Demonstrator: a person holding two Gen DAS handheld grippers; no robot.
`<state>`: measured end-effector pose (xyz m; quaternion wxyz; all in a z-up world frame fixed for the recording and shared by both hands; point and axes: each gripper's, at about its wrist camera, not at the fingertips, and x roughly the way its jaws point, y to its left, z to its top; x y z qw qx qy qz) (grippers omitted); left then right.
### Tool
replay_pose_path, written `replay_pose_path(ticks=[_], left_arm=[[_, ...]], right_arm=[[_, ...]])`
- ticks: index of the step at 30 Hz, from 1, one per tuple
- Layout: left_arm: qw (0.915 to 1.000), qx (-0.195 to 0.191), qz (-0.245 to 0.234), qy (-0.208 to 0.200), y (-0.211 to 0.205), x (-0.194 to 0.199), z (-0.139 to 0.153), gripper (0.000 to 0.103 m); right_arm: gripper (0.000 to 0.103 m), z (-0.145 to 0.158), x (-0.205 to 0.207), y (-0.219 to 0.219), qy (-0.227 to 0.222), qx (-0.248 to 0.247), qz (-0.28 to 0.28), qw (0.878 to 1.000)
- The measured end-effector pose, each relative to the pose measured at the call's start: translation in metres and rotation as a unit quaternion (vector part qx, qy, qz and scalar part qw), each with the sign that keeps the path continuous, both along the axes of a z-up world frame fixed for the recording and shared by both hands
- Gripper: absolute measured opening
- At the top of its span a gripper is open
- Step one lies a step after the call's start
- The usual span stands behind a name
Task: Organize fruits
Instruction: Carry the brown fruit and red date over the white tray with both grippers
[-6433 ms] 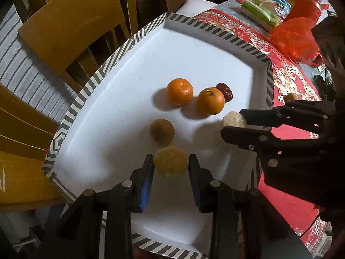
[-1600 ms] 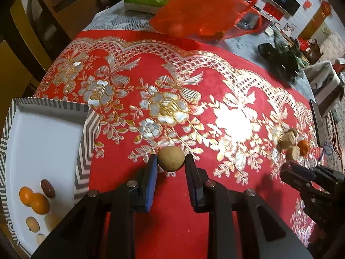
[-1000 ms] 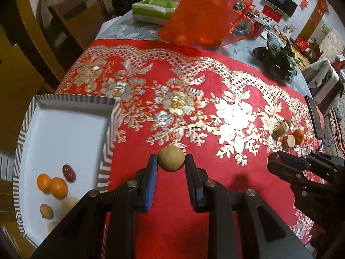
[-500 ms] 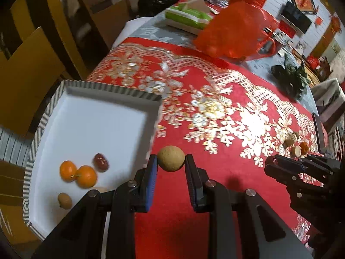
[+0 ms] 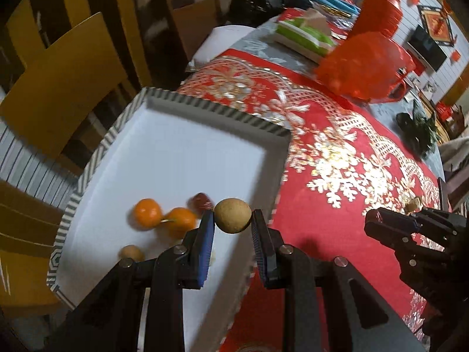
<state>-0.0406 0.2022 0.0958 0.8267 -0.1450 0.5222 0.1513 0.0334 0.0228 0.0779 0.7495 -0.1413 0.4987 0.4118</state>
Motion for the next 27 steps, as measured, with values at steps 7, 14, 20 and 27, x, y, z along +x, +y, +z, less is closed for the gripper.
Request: replay_pose_path(ticks=[7, 14, 20, 27], left_arm=[[0.9996, -0.001, 0.029, 0.002, 0.025, -0.02, -0.002, 0.025], [0.9986, -0.004, 0.053, 0.004, 0.045, -0.039, -0.005, 0.025], [0.9977, -0.008, 0.067, 0.007, 0.058, -0.049, -0.01, 0.025], [0.9967, -0.014, 0.079, 0.012, 0.074, -0.059, -0.017, 0.025]], right_arm=[[0.023, 0.003, -0.007, 0.03, -0.004, 0.0, 0.029, 1.0], [0.023, 0.004, -0.018, 0.056, -0.005, -0.003, 0.055, 0.998], [0.023, 0.002, -0.025, 0.076, -0.005, -0.005, 0.072, 0.997], [0.023, -0.002, -0.031, 0.101, -0.004, -0.01, 0.091, 0.996]])
